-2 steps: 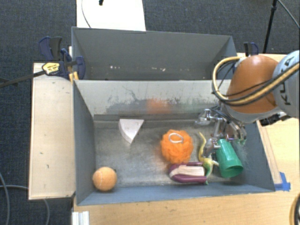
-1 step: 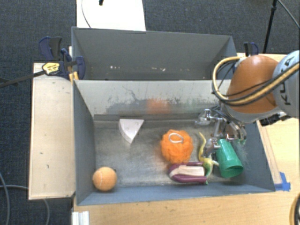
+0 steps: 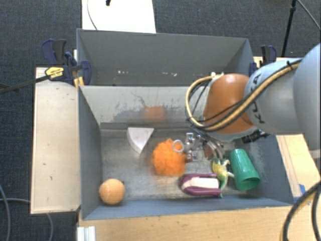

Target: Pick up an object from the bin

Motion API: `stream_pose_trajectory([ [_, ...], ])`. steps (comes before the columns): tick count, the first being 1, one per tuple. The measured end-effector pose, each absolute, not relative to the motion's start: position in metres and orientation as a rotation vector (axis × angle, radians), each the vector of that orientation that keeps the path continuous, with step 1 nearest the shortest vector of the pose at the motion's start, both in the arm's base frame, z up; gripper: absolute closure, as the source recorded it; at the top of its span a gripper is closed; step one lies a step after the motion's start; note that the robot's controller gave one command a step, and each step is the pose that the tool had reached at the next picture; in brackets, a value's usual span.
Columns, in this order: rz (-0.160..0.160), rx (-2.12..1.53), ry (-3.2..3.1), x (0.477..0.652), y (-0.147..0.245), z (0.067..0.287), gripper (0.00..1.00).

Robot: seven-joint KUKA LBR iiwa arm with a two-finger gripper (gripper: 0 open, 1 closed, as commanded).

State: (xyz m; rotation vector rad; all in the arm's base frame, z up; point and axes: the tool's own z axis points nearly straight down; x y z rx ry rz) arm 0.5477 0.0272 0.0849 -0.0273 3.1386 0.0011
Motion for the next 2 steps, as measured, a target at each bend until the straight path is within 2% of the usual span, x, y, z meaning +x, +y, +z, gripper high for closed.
stream_pose_trajectory([
  [1,0.001,-0.028,3.138,0.548,0.027,0.085,1.00],
  [2,0.000,0.032,3.142,0.571,0.046,0.118,1.00],
])
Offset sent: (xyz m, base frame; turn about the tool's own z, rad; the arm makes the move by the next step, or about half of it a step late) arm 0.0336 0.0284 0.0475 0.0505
